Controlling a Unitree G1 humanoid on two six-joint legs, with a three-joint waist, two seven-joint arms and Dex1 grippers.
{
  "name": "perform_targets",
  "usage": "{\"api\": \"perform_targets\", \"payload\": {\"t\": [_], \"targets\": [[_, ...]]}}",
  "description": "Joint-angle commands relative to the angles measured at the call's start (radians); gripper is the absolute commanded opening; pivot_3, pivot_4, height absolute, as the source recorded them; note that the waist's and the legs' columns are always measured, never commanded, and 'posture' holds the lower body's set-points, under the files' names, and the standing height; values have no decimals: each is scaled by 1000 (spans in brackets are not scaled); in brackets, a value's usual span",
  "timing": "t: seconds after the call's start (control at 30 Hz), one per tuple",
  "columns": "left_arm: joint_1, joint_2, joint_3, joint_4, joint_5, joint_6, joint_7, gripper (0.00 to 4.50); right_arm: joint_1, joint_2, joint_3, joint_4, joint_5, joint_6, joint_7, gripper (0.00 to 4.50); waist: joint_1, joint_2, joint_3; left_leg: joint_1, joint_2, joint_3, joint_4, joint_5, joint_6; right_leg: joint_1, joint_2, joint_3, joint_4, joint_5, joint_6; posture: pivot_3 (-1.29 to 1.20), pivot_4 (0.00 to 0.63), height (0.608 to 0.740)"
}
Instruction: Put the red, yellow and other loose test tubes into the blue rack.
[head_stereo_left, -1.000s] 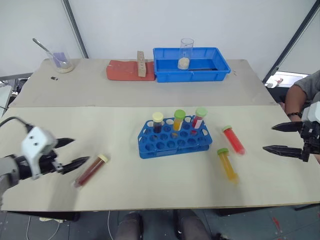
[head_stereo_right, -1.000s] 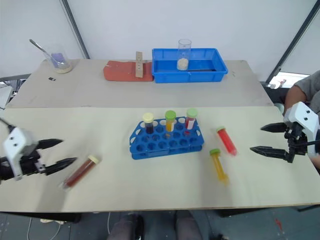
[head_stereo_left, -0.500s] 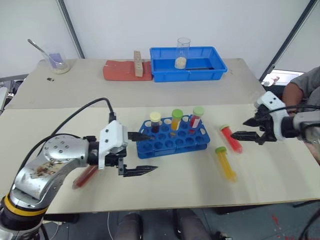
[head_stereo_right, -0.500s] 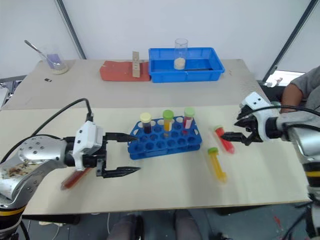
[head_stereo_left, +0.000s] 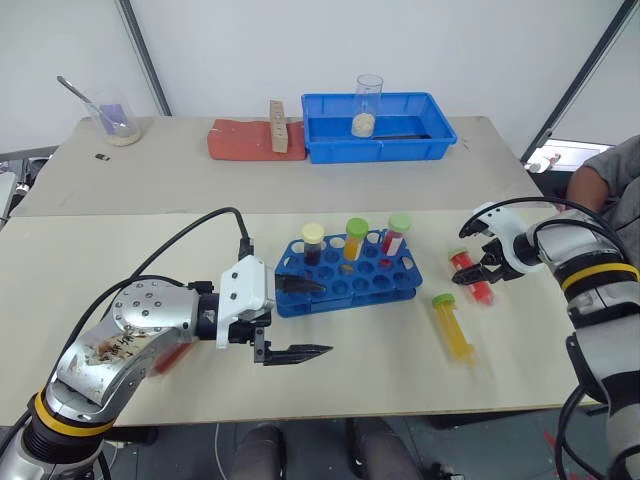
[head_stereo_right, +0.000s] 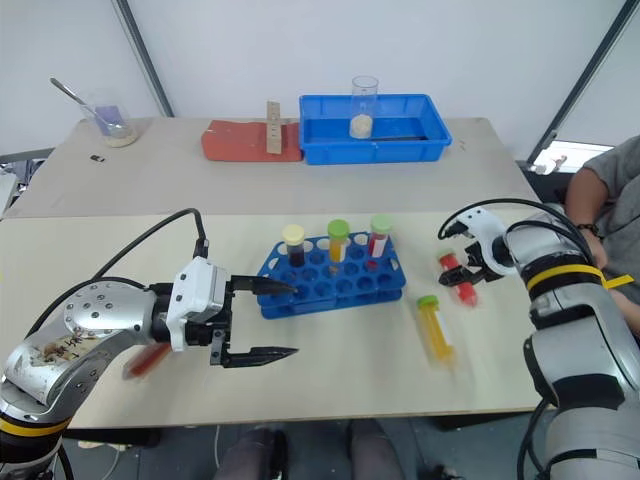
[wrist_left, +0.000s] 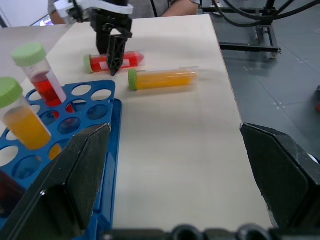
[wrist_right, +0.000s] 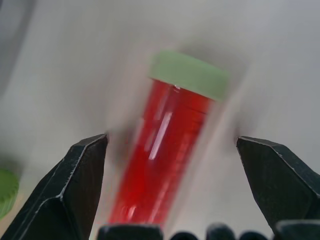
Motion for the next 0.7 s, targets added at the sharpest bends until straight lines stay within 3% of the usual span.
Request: {"api": "perform_targets", "payload": {"t": [0.03,0.23,0.3,0.43,0.53,0.6,0.7], "targets": [[-11,-7,-10,-33,11,-33,-1,4500,-53,20,4,104,-59,-50,44,3655,0,0,0,0,0,0,0,0,0,0,0,0,0,0,0,0,150,740],[-6,-9,-21,-27,24,-50,-4,4500,-93,45,-25,182,-104,-65,65,1556,0,0,0,0,0,0,0,0,0,0,0,0,0,0,0,0,150,740],[-5,-8,-23,-19,29,-57,-10,4500,-100,43,-34,191,-114,-62,65,1054,0,0,0,0,0,0,0,0,0,0,0,0,0,0,0,0,150,740],[-7,-4,-12,11,35,-70,-28,4500,-122,12,-83,157,-104,-22,62,1040,1,0,0,0,0,0,0,0,0,0,0,0,0,0,0,0,150,740],[-3,-4,16,47,31,-78,-29,4500,-110,-53,-145,-11,-59,73,117,1040,3,3,2,0,0,0,0,0,0,0,0,0,1,0,0,0,150,740],[0,-14,33,62,26,-91,-28,4500,-60,-99,-181,-169,-32,143,138,1040,4,4,2,-1,0,0,0,0,0,-1,0,0,1,0,0,0,150,740],[5,-11,71,84,-7,-85,-38,4500,170,-206,-367,-695,106,367,149,1040,13,3,2,-1,0,-2,-1,0,0,-1,0,-2,1,-2,-1,0,150,740]]}}
